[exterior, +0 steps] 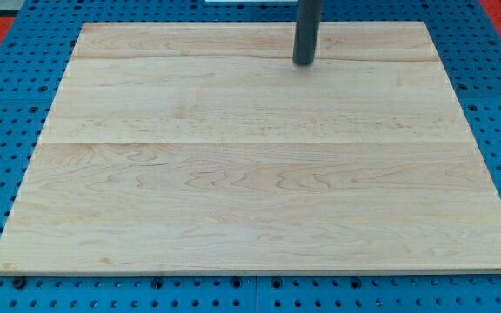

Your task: Slide your arm towards center right

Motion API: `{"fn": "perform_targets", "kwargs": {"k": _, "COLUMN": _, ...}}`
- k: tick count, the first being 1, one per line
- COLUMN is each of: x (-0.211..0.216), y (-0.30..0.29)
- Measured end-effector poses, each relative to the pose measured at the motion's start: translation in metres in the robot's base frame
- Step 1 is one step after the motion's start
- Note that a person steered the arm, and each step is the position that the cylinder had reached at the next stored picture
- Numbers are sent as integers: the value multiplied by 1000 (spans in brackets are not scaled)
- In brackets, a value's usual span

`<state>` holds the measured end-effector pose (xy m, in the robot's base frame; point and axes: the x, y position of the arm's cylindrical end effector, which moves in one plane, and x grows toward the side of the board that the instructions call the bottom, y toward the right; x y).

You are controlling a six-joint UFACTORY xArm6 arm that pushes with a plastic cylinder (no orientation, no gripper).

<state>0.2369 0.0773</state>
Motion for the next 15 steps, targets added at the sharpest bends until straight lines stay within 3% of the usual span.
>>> {"fn": "perform_targets", "kwargs": {"k": 1, "x": 17, "y": -50}}
{"fn": "perform_targets", "kwargs": {"k": 2, "x": 99, "y": -167}}
{"fn": "perform_targets", "kwargs": {"k": 3, "x": 92, "y": -276}}
{"fn": "perform_targets", "kwargs": {"k": 4, "x": 52, "y": -155}}
{"fn": "perform_targets", "kwargs": {"k": 5, "x": 110, "y": -99}}
{"fn": "perform_targets", "kwargs": {"k": 6, "x": 93, "y": -163}}
{"fn": "perform_targets", "kwargs": {"k": 7, "x": 51, "y": -127}}
{"fn": "perform_targets", "kwargs": {"k": 8, "x": 198, "y": -183}}
{"fn": "perform_targets", "kwargs": {"k": 9, "x": 160, "y": -24}}
{"fn": "perform_targets", "kwargs": {"k": 10, "x": 63, "y": 74}}
{"fn": "perform_targets", "kwargs": {"k": 11, "x": 216, "y": -5}}
{"fn": "perform_targets", "kwargs": {"k": 12, "x": 256, "y": 22}}
{"fn": "perform_targets", "kwargs": {"k": 13, "x": 95, "y": 38}}
{"fn": "perform_targets", "kwargs": {"k": 14, "x": 52, "y": 24}}
{"fn": "perform_targets", "kwargs": {"k": 15, "x": 55, "y": -145}}
